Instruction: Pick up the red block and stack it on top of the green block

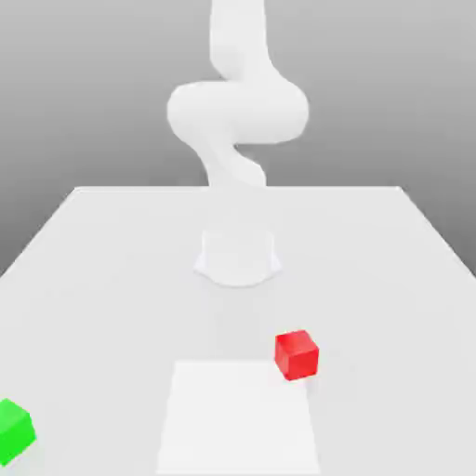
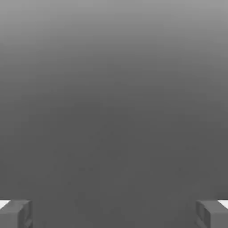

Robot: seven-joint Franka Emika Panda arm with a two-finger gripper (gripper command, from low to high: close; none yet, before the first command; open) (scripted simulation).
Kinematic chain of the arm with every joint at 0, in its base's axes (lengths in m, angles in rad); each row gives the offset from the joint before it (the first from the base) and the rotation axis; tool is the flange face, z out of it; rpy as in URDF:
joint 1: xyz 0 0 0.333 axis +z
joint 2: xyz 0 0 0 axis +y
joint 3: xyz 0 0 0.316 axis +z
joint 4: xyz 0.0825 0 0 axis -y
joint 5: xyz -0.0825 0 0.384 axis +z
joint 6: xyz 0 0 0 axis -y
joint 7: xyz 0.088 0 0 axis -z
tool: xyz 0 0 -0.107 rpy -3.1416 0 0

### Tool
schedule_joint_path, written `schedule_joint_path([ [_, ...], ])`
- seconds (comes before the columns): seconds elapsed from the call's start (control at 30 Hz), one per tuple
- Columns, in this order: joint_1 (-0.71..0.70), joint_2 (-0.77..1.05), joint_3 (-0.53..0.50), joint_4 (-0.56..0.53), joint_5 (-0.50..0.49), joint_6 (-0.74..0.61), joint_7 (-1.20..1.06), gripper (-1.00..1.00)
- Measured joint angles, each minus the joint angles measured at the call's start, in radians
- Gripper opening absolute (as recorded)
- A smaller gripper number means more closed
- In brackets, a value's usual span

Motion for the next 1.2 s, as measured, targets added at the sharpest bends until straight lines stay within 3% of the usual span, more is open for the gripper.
schedule_joint_path([
  [0.43,0.095,0.381,0.080,-0.425,0.007,0.308,-0.048,0.00],
  [0.57,0.137,0.576,0.093,-0.547,0.032,0.455,-0.081,0.00],
  [0.73,0.142,0.761,0.088,-0.555,-0.027,0.600,-0.041,0.00],
  [0.93,0.195,0.910,0.013,-0.541,-0.101,0.729,0.008,0.00],
  [0.97,0.197,0.922,0.009,-0.540,-0.108,0.739,0.012,-1.00],
  [1.2,0.197,0.920,0.009,-0.540,-0.112,0.737,0.017,-1.00],
])
